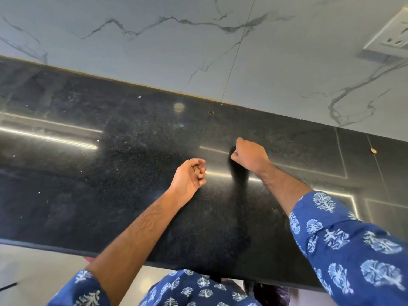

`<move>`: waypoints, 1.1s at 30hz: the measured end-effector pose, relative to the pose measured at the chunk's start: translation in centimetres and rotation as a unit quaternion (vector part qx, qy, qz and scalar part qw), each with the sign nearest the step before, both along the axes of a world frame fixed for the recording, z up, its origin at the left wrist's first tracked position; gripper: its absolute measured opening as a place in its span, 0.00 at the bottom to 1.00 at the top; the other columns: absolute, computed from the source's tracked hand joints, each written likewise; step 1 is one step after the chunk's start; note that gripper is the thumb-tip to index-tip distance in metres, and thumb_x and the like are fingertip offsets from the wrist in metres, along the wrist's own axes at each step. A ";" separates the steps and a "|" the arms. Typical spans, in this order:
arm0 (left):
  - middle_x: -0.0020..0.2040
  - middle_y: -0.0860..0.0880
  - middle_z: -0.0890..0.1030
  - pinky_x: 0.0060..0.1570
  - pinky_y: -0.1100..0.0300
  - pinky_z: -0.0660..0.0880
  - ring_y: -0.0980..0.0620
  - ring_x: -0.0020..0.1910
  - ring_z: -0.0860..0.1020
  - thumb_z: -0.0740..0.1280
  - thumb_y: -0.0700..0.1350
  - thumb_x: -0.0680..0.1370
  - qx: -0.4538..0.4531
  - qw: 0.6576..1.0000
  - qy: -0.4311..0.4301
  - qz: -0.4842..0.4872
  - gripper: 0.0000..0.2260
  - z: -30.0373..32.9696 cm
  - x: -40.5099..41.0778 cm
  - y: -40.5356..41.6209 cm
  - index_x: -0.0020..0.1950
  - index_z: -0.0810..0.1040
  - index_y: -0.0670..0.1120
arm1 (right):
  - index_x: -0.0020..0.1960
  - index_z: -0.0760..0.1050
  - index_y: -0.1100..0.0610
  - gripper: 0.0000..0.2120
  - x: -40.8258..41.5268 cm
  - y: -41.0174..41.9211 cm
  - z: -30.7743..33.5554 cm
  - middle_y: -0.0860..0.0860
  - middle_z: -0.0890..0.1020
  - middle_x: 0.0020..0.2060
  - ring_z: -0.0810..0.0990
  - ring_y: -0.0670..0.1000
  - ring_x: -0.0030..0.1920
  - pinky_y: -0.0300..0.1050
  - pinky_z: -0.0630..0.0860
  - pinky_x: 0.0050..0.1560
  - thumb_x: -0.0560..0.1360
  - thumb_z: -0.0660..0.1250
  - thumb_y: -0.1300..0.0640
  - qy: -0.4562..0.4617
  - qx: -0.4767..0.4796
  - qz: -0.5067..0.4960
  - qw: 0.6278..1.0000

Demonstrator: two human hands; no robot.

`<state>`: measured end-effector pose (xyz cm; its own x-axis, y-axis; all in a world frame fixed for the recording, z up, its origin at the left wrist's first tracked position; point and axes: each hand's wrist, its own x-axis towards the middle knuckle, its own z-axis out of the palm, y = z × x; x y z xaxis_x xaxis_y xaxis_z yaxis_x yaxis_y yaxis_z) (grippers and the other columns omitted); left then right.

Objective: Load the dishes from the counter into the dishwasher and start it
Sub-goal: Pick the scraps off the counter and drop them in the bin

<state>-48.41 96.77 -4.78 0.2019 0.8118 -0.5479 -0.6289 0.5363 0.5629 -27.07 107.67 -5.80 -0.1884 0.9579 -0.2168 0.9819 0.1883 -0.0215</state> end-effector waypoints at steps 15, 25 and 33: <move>0.32 0.50 0.70 0.27 0.62 0.64 0.55 0.27 0.66 0.57 0.44 0.83 0.013 0.995 0.000 -0.102 0.10 0.6 8.8 1.0 0.45 0.75 0.45 | 0.44 0.80 0.64 0.16 10.6 -12.4 2.6 0.55 0.75 0.32 0.69 0.49 0.29 0.40 0.66 0.26 0.73 0.57 0.56 0.784 -0.206 -0.424 0.404; 0.26 0.54 0.63 0.22 0.66 0.60 0.59 0.20 0.59 0.59 0.40 0.82 0.075 0.927 0.174 -0.324 0.07 1.5 24.1 3.4 0.46 0.74 0.44 | 0.60 0.78 0.68 0.18 22.4 -17.2 3.3 0.55 0.78 0.36 0.72 0.46 0.33 0.36 0.72 0.30 0.82 0.58 0.57 0.814 -0.135 -0.468 0.317; 0.33 0.52 0.73 0.28 0.61 0.68 0.55 0.29 0.70 0.66 0.40 0.78 0.328 0.701 0.472 -0.423 0.06 2.0 40.5 9.4 0.42 0.75 0.48 | 0.51 0.84 0.57 0.14 36.0 -16.6 2.6 0.45 0.71 0.29 0.68 0.42 0.24 0.34 0.61 0.24 0.79 0.59 0.61 0.578 0.011 -0.494 0.649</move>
<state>-7.94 106.17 -2.80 0.5619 0.7597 -0.3274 0.5762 -0.0754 0.8138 8.97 91.07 -3.22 0.4961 0.7355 -0.4614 -0.0465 -0.5081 -0.8600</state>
